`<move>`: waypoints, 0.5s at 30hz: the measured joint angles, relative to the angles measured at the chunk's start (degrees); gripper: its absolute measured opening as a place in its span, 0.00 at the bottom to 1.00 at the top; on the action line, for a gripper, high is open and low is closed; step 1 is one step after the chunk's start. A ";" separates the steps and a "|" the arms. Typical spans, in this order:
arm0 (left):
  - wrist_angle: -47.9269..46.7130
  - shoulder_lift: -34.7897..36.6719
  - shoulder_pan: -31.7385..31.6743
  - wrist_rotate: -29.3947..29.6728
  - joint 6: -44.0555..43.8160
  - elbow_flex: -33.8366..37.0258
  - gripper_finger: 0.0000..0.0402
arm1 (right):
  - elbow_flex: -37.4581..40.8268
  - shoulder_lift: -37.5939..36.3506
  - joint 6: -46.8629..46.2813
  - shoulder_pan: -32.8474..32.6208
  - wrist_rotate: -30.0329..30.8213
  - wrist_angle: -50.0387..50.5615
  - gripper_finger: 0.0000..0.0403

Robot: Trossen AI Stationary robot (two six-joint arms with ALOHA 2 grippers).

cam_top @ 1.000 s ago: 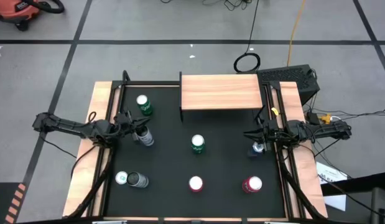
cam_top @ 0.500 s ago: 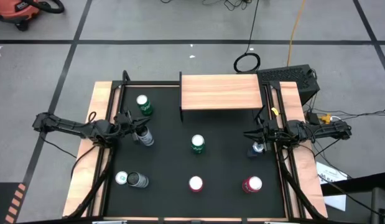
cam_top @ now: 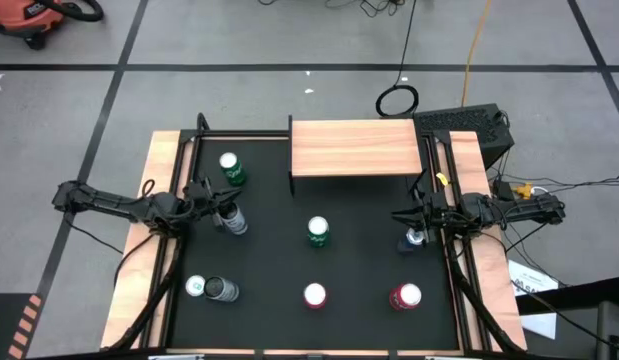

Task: Place canned beverage on shelf

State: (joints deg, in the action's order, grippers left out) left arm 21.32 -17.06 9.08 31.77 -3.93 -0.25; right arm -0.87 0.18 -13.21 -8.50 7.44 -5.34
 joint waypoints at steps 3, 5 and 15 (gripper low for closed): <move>-0.01 -0.01 -0.02 0.00 4.91 -0.02 0.00 | -0.02 0.01 0.00 0.01 0.01 0.00 0.10; 0.00 -0.02 0.00 0.00 7.01 -0.02 0.00 | -0.01 -0.01 0.00 0.00 0.02 0.00 0.10; 0.22 -0.01 0.00 0.00 8.81 -0.01 0.00 | 0.00 0.01 2.07 -0.01 2.87 -0.07 0.10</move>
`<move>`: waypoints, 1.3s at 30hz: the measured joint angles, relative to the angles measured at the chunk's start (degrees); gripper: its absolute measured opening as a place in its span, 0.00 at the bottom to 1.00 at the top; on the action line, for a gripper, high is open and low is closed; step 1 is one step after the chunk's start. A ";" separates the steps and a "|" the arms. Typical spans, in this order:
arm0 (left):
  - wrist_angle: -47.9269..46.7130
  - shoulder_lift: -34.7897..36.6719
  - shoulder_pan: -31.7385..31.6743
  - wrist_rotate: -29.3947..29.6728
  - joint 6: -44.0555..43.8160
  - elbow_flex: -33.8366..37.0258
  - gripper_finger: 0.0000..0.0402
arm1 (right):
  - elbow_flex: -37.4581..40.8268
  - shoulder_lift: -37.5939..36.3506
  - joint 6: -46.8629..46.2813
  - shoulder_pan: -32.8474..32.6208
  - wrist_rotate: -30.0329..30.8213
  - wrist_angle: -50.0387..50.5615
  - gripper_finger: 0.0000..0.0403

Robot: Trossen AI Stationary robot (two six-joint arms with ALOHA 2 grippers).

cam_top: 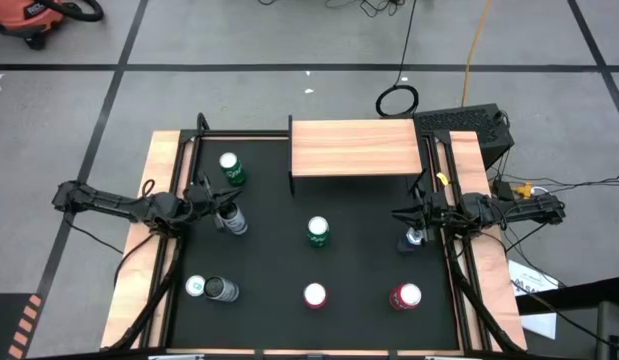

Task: Place canned beverage on shelf
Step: Put the right blue soda can on the shelf

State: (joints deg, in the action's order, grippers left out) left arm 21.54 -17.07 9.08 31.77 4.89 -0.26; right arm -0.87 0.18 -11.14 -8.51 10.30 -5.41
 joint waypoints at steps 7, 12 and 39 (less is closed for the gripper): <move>0.23 0.00 0.00 0.00 0.02 -0.01 0.00 | -0.02 0.31 -3.64 0.02 7.99 0.66 0.17; 0.66 0.01 -0.02 0.00 0.02 -0.02 0.00 | -1.99 1.95 -2.78 0.04 12.57 0.54 0.35; -1.06 -1.27 -1.99 1.55 -4.21 -3.61 0.48 | -31.89 30.73 0.47 0.06 21.05 16.44 0.72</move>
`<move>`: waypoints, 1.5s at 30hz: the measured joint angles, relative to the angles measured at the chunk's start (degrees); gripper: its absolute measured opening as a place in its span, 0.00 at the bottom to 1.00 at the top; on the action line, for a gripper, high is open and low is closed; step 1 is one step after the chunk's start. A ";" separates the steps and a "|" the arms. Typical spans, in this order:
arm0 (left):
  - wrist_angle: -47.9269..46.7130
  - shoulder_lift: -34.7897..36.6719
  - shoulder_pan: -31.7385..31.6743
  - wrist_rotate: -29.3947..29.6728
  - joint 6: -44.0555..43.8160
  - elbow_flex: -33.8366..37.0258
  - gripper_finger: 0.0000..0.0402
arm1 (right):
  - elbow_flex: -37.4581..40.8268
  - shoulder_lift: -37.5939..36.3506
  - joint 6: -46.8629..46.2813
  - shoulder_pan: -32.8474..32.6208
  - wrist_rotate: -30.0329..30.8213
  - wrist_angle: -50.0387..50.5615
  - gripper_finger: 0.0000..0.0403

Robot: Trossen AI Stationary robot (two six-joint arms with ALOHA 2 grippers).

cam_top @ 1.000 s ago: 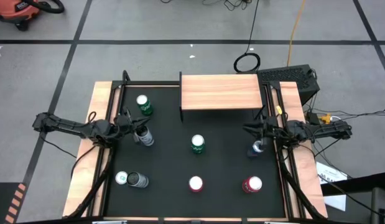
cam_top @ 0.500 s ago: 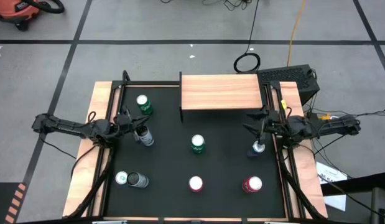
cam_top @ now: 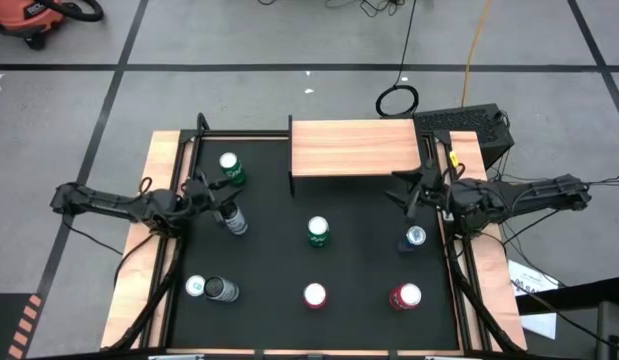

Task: Place canned beverage on shelf
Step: Put the right blue soda can on the shelf

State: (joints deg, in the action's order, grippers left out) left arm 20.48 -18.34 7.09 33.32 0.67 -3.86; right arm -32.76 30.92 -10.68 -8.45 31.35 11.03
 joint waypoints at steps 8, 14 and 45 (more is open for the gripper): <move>-0.84 -5.33 0.05 0.04 -0.34 -4.59 0.61 | -0.28 -0.02 -1.15 0.00 0.02 0.56 0.72; -5.21 -13.00 0.92 -0.75 -0.17 -11.33 0.61 | -1.52 0.45 -7.35 -0.04 -5.29 8.68 0.72; 7.77 -35.71 1.29 -1.20 0.99 -17.70 0.61 | -26.11 20.25 -39.65 -9.92 -25.57 62.45 0.72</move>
State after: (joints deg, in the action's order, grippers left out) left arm 28.25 -54.05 8.38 32.12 1.67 -21.56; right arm -58.87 51.16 -50.33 -18.37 5.78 73.48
